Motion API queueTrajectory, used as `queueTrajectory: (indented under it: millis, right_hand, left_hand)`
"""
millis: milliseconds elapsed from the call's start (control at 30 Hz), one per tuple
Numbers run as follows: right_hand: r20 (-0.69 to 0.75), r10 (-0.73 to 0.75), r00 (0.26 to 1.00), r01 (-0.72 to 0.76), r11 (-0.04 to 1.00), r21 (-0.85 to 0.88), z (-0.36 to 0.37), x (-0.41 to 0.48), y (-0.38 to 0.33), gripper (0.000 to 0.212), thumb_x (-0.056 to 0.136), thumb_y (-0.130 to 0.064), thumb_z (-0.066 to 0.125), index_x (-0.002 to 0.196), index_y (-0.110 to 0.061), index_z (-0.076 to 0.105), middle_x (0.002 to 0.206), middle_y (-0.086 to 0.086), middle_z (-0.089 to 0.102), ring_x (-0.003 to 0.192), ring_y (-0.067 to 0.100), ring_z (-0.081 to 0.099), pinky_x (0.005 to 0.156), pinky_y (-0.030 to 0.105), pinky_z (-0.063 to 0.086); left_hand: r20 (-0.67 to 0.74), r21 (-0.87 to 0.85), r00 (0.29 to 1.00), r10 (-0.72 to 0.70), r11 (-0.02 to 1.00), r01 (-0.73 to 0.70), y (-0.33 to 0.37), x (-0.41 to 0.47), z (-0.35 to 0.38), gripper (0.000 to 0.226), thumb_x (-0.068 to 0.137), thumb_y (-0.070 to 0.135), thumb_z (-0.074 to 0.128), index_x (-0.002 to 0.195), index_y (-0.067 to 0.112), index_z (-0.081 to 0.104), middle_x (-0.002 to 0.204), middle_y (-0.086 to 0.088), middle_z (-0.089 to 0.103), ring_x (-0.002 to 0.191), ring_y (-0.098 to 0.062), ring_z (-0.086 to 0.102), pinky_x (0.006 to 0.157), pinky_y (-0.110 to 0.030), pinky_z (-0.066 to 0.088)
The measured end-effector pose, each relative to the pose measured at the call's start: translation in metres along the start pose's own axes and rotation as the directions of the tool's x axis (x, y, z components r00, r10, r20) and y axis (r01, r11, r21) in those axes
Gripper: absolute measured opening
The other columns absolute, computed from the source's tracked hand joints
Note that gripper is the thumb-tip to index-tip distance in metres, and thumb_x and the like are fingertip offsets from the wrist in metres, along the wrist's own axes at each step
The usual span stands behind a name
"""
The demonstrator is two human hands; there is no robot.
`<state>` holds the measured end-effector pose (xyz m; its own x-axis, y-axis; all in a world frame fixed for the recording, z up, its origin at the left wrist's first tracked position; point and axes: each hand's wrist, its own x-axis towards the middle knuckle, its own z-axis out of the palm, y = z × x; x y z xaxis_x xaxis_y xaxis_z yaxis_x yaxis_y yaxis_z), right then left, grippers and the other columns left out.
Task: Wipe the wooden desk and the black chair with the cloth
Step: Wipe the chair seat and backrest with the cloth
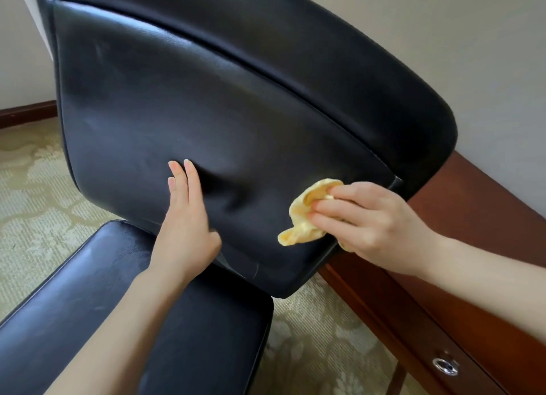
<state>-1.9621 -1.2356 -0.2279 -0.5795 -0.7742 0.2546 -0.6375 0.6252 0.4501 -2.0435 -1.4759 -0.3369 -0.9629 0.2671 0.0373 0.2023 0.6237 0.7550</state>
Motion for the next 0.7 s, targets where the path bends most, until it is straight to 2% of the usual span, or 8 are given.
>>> queueTrajectory:
  millis: [133, 267, 367, 433, 533, 633, 700]
  right_hand:
    - [0.171, -0.140, 0.975, 0.137, 0.990, 0.027, 0.014, 0.024, -0.007, 0.026, 0.094, -0.002, 0.049, 0.085, -0.012, 0.071, 0.084, 0.000, 0.065, 0.083, 0.019, 0.063, 0.075, 0.032, 0.051]
    - [0.236, -0.248, 0.940, 0.246, 0.969, 0.035, 0.035, 0.064, -0.008, 0.025, 0.093, -0.004, 0.047, 0.083, -0.016, 0.066, 0.082, -0.003, 0.060, 0.083, 0.017, 0.058, 0.077, 0.029, 0.048]
    - [0.214, -0.274, 0.938, 0.277, 0.961, 0.017, 0.057, 0.108, -0.012, 0.025, 0.092, -0.004, 0.046, 0.082, -0.017, 0.066, 0.083, -0.004, 0.060, 0.085, 0.016, 0.059, 0.077, 0.027, 0.047]
    - [0.204, -0.281, 0.938, 0.287, 0.958, -0.002, 0.070, 0.139, -0.015, 0.020, 0.089, -0.006, 0.051, 0.084, -0.017, 0.066, 0.086, -0.004, 0.061, 0.090, 0.016, 0.059, 0.079, 0.028, 0.048]
    - [0.176, -0.265, 0.948, 0.275, 0.961, -0.037, 0.084, 0.188, -0.016, 0.016, 0.081, -0.003, 0.058, 0.084, -0.016, 0.067, 0.090, -0.002, 0.064, 0.095, 0.020, 0.061, 0.079, 0.032, 0.050]
    - [0.133, -0.236, 0.963, 0.244, 0.968, -0.049, 0.090, 0.238, -0.013, 0.023, 0.078, 0.003, 0.053, 0.085, -0.013, 0.068, 0.093, 0.001, 0.066, 0.096, 0.025, 0.062, 0.078, 0.036, 0.051]
    - [0.109, -0.190, 0.976, 0.197, 0.979, -0.056, 0.091, 0.272, -0.012, 0.022, 0.077, 0.005, 0.056, 0.087, -0.011, 0.068, 0.095, 0.004, 0.067, 0.095, 0.029, 0.062, 0.077, 0.039, 0.051]
  left_hand:
    - [-0.090, -0.080, 0.995, 0.036, 0.996, -0.044, -0.005, -0.008, 0.006, 0.101, 0.075, -0.012, 0.044, 0.150, 0.024, -0.013, 0.154, 0.013, -0.027, 0.146, -0.016, -0.010, 0.095, -0.023, 0.027]
    - [-0.121, -0.163, 0.990, 0.079, 0.982, -0.098, -0.020, -0.013, 0.005, 0.100, 0.075, -0.013, 0.046, 0.151, 0.029, -0.004, 0.150, 0.024, -0.023, 0.146, -0.006, -0.008, 0.104, -0.041, 0.038]
    - [-0.108, -0.178, 0.989, 0.103, 0.976, -0.121, -0.040, -0.015, -0.004, 0.096, 0.077, -0.013, 0.045, 0.151, 0.028, 0.001, 0.152, 0.023, -0.015, 0.144, -0.001, -0.007, 0.113, -0.040, 0.029]
    - [-0.088, -0.178, 0.993, 0.085, 0.979, -0.100, -0.055, -0.015, -0.013, 0.094, 0.079, -0.012, 0.045, 0.151, 0.029, 0.001, 0.154, 0.020, -0.014, 0.145, -0.003, -0.009, 0.117, -0.034, 0.020]
    - [-0.063, -0.146, 0.997, 0.044, 0.988, -0.053, -0.082, -0.011, -0.037, 0.090, 0.081, -0.009, 0.044, 0.151, 0.027, 0.000, 0.153, 0.018, -0.014, 0.146, -0.009, -0.008, 0.116, -0.026, 0.011]
    - [-0.040, -0.092, 0.999, -0.011, 0.996, 0.007, -0.108, -0.007, -0.063, 0.086, 0.083, -0.006, 0.042, 0.152, 0.022, 0.000, 0.158, 0.008, -0.011, 0.146, -0.013, -0.007, 0.114, -0.024, 0.008]
    - [-0.030, -0.084, 0.998, -0.051, 0.995, 0.048, -0.124, -0.006, -0.079, 0.085, 0.083, -0.005, 0.042, 0.152, 0.019, -0.001, 0.159, 0.005, -0.011, 0.147, -0.014, -0.006, 0.115, -0.027, 0.009]
